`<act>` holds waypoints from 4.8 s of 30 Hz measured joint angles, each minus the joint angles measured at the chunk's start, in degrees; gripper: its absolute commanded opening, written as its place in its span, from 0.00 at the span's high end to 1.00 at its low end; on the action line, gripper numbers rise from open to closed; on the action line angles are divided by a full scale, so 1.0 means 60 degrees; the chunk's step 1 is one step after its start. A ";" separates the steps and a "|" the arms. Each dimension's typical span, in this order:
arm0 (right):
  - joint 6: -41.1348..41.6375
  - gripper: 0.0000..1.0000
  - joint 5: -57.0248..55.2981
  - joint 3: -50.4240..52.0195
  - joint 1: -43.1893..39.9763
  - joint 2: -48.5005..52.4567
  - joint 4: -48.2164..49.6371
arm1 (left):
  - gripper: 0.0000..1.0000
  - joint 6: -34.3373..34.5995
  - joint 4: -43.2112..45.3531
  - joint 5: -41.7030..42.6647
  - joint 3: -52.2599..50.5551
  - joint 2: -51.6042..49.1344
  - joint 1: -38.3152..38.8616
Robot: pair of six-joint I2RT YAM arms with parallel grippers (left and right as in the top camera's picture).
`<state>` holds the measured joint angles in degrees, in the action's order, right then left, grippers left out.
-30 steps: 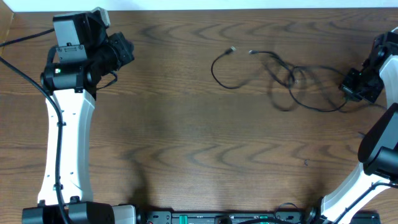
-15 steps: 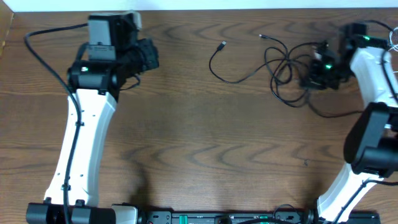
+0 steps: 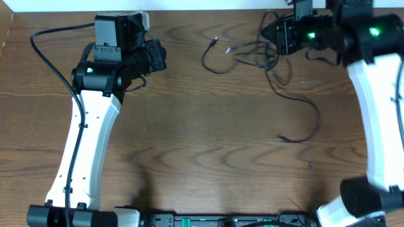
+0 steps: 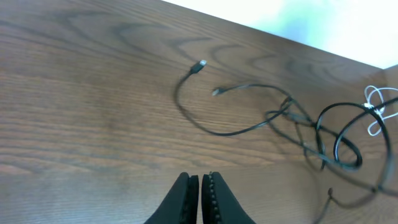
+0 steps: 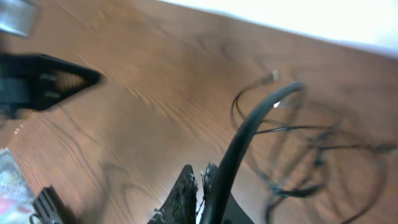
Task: Untangle cables
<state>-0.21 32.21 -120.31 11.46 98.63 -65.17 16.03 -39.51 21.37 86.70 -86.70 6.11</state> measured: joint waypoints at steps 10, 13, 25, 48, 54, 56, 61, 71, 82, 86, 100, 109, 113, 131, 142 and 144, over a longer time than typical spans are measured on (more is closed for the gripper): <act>0.1235 0.99 -0.1075 0.0018 0.0018 -0.0219 -0.0186 | 0.60 -0.0149 0.0827 0.2004 0.0000 -0.0386 0.0124; 0.1337 0.99 -0.1155 0.0025 0.0018 -0.0131 -0.0244 | 0.57 -0.0157 0.1082 0.2954 0.0000 -0.0914 0.0368; 0.1490 0.99 -0.1351 0.0025 0.0018 -0.0102 -0.0401 | 0.51 -0.0135 0.2790 0.5155 -0.0087 -0.2466 0.1982; 0.1494 0.99 -0.1413 0.0025 0.0018 -0.0102 -0.0532 | 0.53 0.2167 0.4521 0.2874 -0.0091 -0.3617 0.4309; 0.1494 0.99 -0.1413 0.0025 0.0018 -0.0102 -0.0535 | 0.89 0.2361 0.4736 0.2189 -0.0091 -0.3752 0.4331; 0.1494 0.99 -0.1413 0.0025 0.0018 -0.0102 -0.0543 | 0.92 0.2430 0.4860 0.1989 -0.0091 -0.3752 0.4331; 0.1632 0.99 -0.1843 0.0025 0.0022 -0.0102 -0.0831 | 0.93 0.2459 0.4881 0.1621 -0.0091 -0.3752 0.4306; 0.2386 0.99 -0.3457 0.0903 -0.0251 -0.0102 -0.0761 | 0.92 0.2080 0.3417 0.2149 -0.0146 -0.2459 0.3169; 0.2896 0.99 -0.3719 0.4087 -0.0852 -0.0080 0.1508 | 0.93 0.1566 0.2750 0.3759 -0.0142 0.0903 0.1501; 0.3034 0.99 -0.3741 0.5155 -0.1042 0.0076 0.2280 | 0.93 0.1563 0.2761 0.3993 -0.0146 0.1606 0.0597; 0.3147 0.99 -0.3723 0.6743 -0.1319 0.1082 0.3322 | 0.92 0.1563 0.3053 0.4127 -0.0146 0.2244 -0.2018; 0.2696 0.97 -0.3595 0.6779 -0.1497 0.1180 0.3169 | 0.93 0.0809 0.1333 0.2714 -0.0142 0.2055 -0.2426; 0.2208 0.84 -0.3060 0.6779 -0.1497 0.1180 0.3166 | 0.91 0.0186 0.0350 0.2484 -0.0131 0.1326 -0.2408; 0.1002 0.33 -0.1315 0.6583 -0.1486 0.0076 0.2830 | 0.39 -0.2222 -0.1031 0.1555 -0.0142 -0.0732 -0.0645; 0.0998 0.30 -0.1290 0.6568 -0.1486 0.0051 0.2747 | 0.44 -0.3555 -0.1082 0.1373 -0.0142 -0.1927 0.1774; 0.0998 0.29 -0.1300 0.6568 -0.1486 0.0051 0.2718 | 0.45 -0.4014 -0.1082 0.1373 -0.0142 -0.2521 0.2248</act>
<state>5.78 24.40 -80.90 2.55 98.94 -48.86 -8.05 -46.00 29.61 85.84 -101.82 19.59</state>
